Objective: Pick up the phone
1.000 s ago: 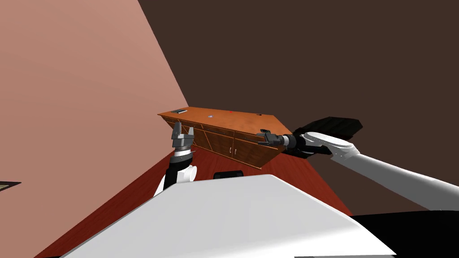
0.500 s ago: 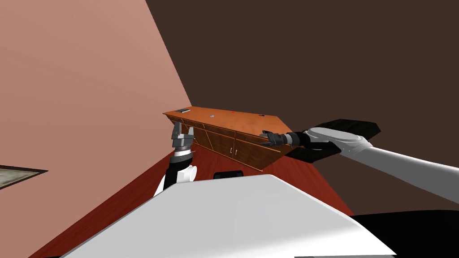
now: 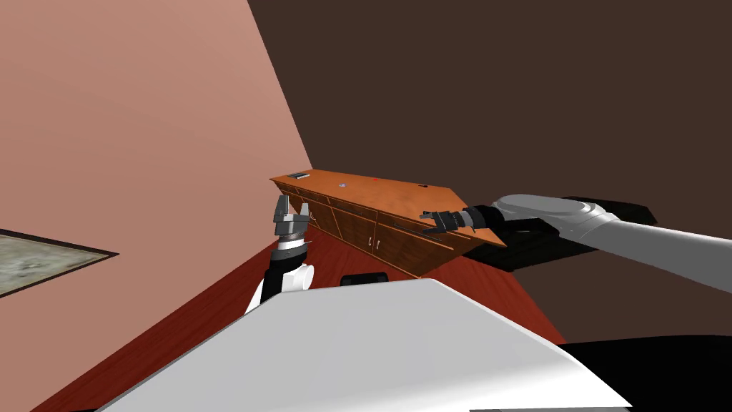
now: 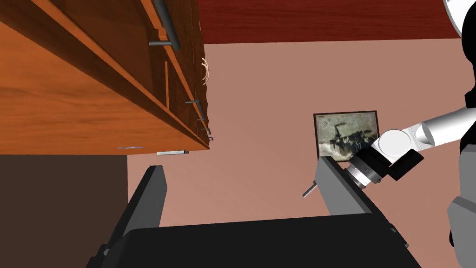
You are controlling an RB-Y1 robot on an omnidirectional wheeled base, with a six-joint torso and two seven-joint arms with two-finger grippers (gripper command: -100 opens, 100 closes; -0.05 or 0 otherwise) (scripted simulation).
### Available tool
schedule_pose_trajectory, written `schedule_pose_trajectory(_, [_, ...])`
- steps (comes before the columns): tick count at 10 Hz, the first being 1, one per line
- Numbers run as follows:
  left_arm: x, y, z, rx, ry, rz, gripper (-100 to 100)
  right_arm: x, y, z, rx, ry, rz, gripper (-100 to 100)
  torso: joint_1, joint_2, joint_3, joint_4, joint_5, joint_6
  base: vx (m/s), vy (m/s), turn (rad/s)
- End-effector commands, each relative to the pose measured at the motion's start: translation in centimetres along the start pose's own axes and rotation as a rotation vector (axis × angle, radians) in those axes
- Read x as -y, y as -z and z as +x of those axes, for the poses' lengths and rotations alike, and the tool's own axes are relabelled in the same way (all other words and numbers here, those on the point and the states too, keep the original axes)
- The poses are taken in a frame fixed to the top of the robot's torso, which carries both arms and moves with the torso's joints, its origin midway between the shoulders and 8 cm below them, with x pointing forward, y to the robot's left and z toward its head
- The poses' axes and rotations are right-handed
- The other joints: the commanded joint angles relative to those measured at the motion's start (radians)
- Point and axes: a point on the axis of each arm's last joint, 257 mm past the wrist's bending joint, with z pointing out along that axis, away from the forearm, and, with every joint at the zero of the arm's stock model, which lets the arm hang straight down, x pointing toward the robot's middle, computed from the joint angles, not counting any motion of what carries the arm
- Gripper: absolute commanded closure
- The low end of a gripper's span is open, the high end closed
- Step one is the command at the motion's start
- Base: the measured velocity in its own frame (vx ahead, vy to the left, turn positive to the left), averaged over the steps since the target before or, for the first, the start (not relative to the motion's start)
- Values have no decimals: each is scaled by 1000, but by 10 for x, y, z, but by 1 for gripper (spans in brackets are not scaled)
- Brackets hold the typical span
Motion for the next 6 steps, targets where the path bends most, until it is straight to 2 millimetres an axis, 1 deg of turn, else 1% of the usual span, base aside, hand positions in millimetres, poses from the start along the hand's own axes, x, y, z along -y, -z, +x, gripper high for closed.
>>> schedule_pose_trajectory(1, [0,0,0,0,0,0,0,8,11,13,-74,-2,16,-100,0,0,0,0,0,0,13,-51,158])
schedule_pose_trajectory(2, [0,0,0,0,0,0,0,9,13,13,-93,7,16,-100,-1,0,0,0,0,-1,13,-45,105])
schedule_pose_trajectory(3, [0,0,0,0,0,0,0,16,22,25,-151,0,30,-100,0,0,0,0,0,0,20,-43,161])
schedule_pose_trajectory(4, [0,0,0,0,0,0,0,16,24,24,-164,7,30,-100,0,0,0,0,0,0,21,-43,80])
schedule_pose_trajectory(5, [0,0,0,0,0,0,0,22,33,36,-223,-1,44,-100,0,-1,0,0,0,0,31,-51,174])
schedule_pose_trajectory(6, [0,0,0,0,0,0,0,23,35,35,-233,4,44,-100,0,-1,-1,0,0,-1,19,-46,78])
